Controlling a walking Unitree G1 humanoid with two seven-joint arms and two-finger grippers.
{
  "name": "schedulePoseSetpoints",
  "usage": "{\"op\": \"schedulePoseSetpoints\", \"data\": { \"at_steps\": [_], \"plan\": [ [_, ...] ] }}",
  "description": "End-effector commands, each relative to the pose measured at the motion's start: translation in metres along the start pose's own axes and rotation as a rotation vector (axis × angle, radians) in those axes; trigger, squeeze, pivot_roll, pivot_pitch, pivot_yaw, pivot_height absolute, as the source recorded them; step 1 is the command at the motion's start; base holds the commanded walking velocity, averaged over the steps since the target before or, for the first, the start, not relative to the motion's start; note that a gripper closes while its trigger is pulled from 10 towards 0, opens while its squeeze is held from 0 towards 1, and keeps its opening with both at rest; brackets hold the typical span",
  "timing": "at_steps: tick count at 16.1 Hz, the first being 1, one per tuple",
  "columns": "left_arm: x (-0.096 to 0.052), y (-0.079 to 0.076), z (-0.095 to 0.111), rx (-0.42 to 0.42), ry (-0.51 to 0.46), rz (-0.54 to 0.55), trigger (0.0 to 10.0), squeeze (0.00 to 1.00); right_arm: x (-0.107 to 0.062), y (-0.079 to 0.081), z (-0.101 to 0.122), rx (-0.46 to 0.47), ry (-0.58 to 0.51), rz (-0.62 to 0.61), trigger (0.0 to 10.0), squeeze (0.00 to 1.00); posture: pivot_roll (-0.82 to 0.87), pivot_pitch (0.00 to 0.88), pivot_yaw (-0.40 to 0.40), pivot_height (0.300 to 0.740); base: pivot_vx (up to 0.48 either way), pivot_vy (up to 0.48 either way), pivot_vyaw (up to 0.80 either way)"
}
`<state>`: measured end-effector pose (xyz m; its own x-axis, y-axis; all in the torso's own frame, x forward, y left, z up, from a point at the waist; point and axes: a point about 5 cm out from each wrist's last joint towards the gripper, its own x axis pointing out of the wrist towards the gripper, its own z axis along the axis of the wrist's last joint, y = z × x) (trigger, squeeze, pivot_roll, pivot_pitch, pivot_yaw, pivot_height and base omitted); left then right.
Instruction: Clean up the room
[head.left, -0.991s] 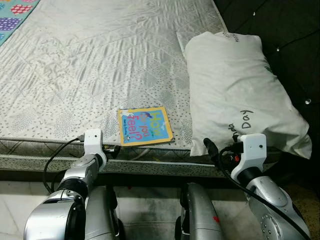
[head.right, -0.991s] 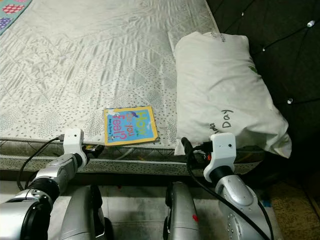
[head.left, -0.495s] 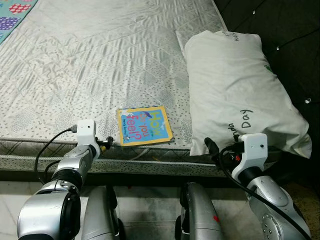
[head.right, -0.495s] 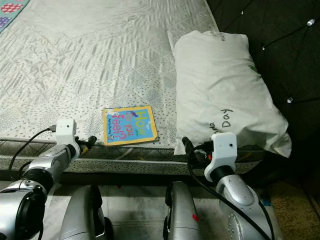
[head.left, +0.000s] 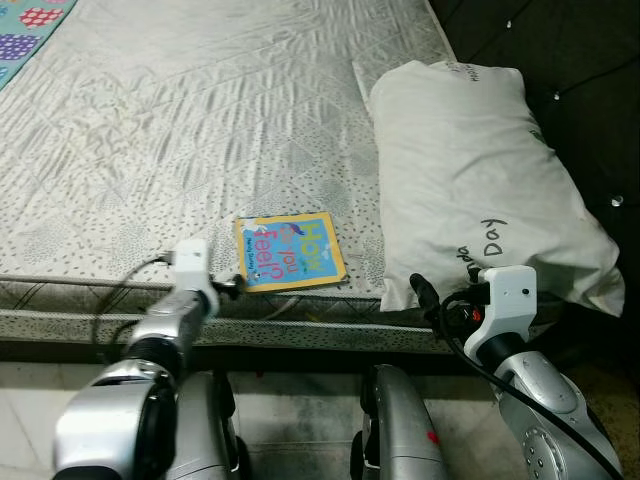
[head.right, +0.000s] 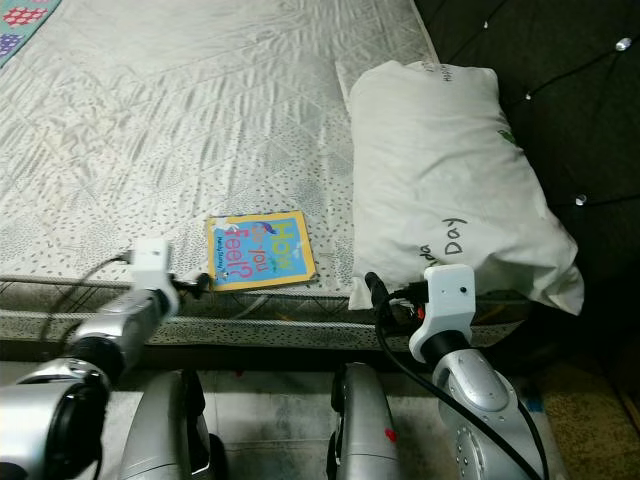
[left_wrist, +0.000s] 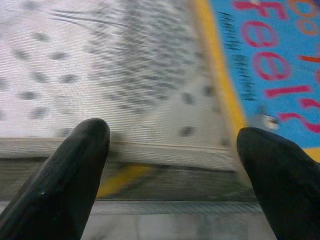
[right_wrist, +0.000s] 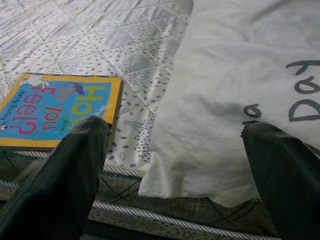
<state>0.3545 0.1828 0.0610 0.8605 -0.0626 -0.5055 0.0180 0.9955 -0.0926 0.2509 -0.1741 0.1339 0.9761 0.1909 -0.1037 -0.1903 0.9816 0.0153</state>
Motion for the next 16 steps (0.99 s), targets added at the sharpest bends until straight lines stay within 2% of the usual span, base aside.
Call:
{"op": "schedulePoseSetpoints", "data": {
  "at_steps": [1, 6, 8, 10, 16],
  "plan": [
    [0.000, -0.002, -0.008, -0.010, 0.009, -0.010, 10.0, 0.00, -0.001, -0.002, -0.002, 0.003, 0.007, -0.009, 10.0, 0.00, -0.17, 0.153, -0.044, 0.570, 0.000, 0.000, 0.00],
    [0.001, -0.033, -0.024, -0.024, 0.027, -0.127, 10.0, 0.00, 0.000, -0.001, -0.004, 0.008, 0.008, -0.007, 10.0, 0.00, -0.16, 0.154, -0.040, 0.570, 0.000, 0.000, 0.00],
    [0.000, -0.043, -0.040, -0.010, 0.074, -0.171, 10.0, 0.00, 0.000, 0.000, -0.004, 0.010, 0.008, -0.005, 10.0, 0.00, -0.15, 0.154, -0.038, 0.570, 0.000, 0.000, 0.00],
    [-0.001, -0.040, -0.044, -0.015, 0.074, -0.146, 10.0, 0.00, -0.001, -0.001, -0.005, 0.009, 0.010, -0.007, 10.0, 0.00, -0.16, 0.156, -0.039, 0.570, 0.000, 0.000, 0.00],
    [-0.002, -0.011, -0.032, -0.056, 0.038, -0.036, 10.0, 0.00, -0.005, -0.004, -0.005, 0.003, 0.015, -0.014, 10.0, 0.00, -0.18, 0.159, -0.039, 0.570, 0.000, 0.000, 0.00]
  ]
}}
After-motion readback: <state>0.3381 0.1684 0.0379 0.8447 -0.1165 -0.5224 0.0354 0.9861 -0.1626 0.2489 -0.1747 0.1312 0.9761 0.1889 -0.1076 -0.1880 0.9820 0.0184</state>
